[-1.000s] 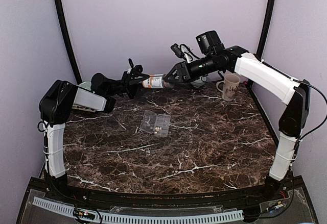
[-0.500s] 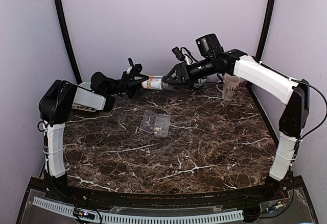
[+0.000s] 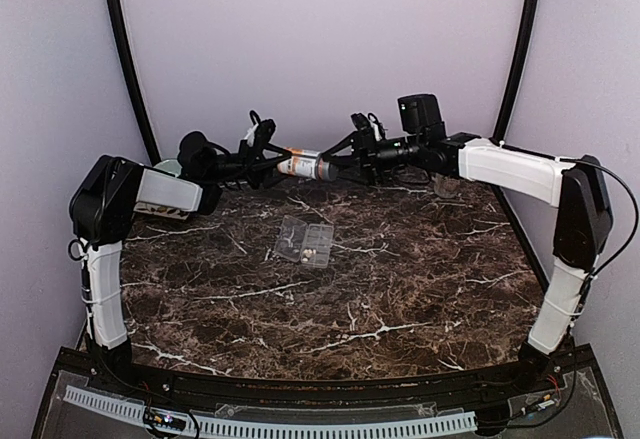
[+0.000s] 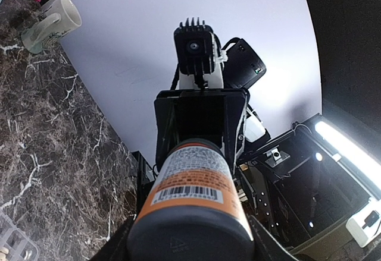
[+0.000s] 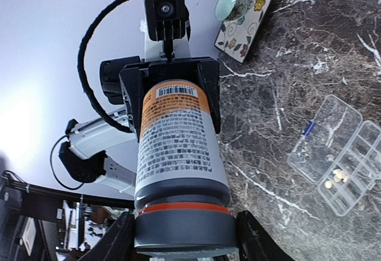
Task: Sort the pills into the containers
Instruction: Screw the lid of the pill bottle onto the pill bottle.
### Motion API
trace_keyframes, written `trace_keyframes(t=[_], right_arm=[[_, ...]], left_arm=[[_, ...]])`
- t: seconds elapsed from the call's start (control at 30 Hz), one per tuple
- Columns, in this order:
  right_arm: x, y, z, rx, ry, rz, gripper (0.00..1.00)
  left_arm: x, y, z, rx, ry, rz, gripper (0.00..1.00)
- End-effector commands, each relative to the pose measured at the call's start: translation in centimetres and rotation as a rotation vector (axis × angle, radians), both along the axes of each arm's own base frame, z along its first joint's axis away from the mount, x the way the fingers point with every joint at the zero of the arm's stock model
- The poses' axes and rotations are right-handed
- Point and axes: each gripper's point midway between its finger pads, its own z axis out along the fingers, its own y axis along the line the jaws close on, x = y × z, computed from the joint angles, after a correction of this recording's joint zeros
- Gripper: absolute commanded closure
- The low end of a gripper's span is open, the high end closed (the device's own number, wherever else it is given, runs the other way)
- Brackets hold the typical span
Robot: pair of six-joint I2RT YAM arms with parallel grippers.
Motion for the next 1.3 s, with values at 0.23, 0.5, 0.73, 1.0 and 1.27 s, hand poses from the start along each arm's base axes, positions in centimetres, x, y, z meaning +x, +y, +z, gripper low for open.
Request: trace_keyframes(t=[0.23,0.5,0.73,1.0,1.27], right_arm=[[-1.1,1.4,6.7,0.401,0.158,0.048,0.58],[-0.4,1.9,6.8,0.352,0.168,0.003,0.58],[-0.5,2.0,6.3,0.352,0.24,0.006,0.58],[-0.6,2.0,6.4,0.38,0.313,0.014,0.58],[-0.7,2.0,6.7,0.452,0.423,0.017,0.59]], left_arm=[[-4.6,-1.5,5.6,-0.063,-0.271,-0.014,0.97],[-5.0,-2.8,5.8,-0.039,-0.301,-0.01,0.97],[-5.4,-3.3,5.3,0.003,-0.329,-0.023,0.97],[-5.5,-3.4,4.8,0.049,-0.386,-0.011,0.97],[-5.4,-3.4,4.0,0.116,-0.501,0.046,0.98]])
